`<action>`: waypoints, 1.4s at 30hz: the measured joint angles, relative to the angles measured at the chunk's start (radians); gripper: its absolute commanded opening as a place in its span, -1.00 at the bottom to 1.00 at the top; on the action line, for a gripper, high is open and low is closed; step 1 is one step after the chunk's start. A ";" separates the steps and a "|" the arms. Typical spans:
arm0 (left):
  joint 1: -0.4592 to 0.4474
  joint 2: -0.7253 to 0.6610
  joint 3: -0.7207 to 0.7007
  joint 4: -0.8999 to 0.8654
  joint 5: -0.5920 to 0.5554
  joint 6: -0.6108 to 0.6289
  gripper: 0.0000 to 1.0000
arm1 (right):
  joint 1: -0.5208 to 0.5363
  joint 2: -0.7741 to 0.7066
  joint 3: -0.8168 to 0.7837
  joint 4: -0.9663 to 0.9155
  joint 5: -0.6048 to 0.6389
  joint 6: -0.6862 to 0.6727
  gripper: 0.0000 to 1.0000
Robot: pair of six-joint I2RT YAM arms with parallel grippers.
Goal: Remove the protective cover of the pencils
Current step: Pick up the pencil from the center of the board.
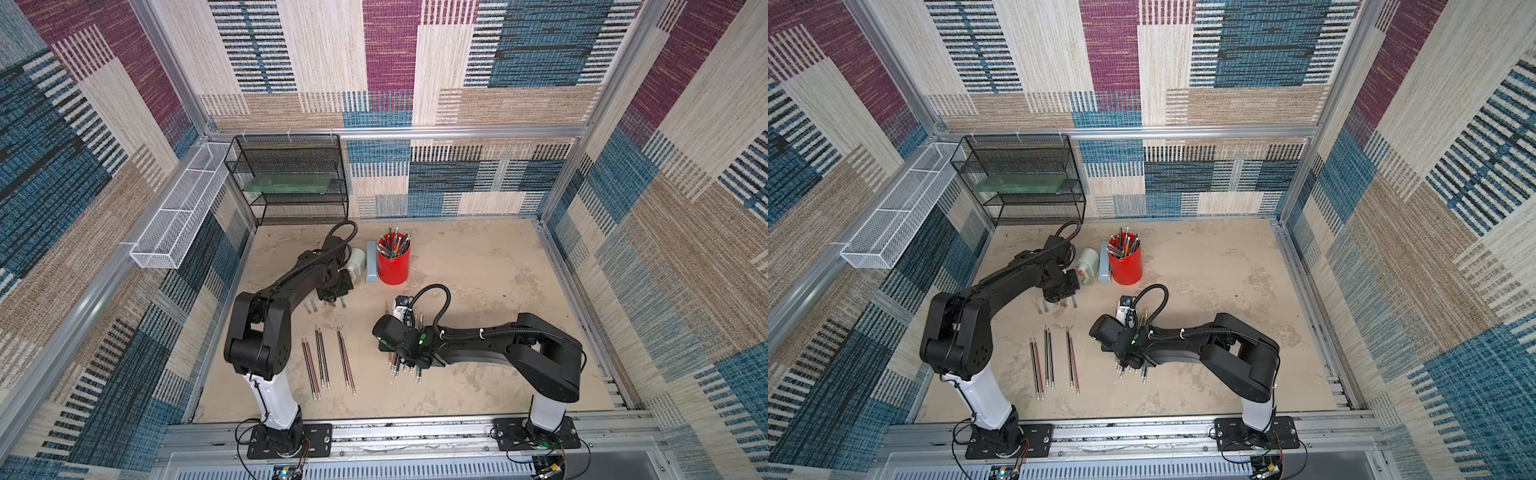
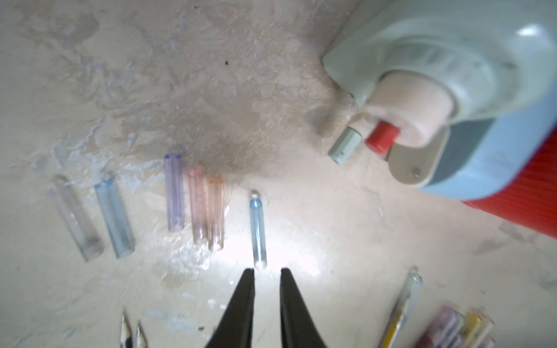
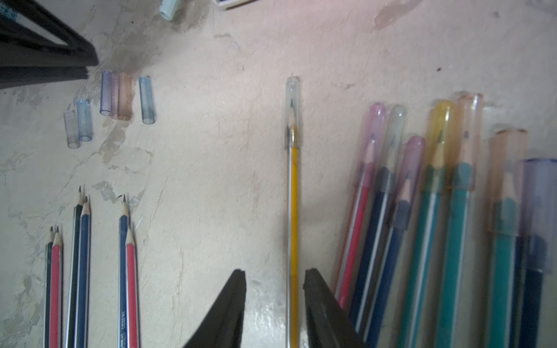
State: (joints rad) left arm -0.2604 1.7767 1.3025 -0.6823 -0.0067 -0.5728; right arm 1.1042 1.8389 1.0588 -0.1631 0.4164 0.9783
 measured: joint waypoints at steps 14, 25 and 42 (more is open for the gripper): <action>0.001 -0.695 -0.428 0.099 0.039 -0.034 -0.09 | -0.005 0.106 0.116 -0.145 0.057 0.000 -0.27; 0.003 -1.041 -0.645 0.095 -0.094 -0.105 0.69 | -0.007 0.180 0.192 -0.182 0.111 -0.027 -0.43; 0.003 -1.010 -0.700 0.198 0.013 -0.097 0.66 | 0.007 0.235 0.261 -0.256 0.180 -0.033 -0.57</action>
State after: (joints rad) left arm -0.2573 0.7666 0.6025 -0.4839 0.0067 -0.6693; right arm 1.1110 2.0735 1.3193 -0.4191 0.5961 0.9451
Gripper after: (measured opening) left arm 0.831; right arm 0.235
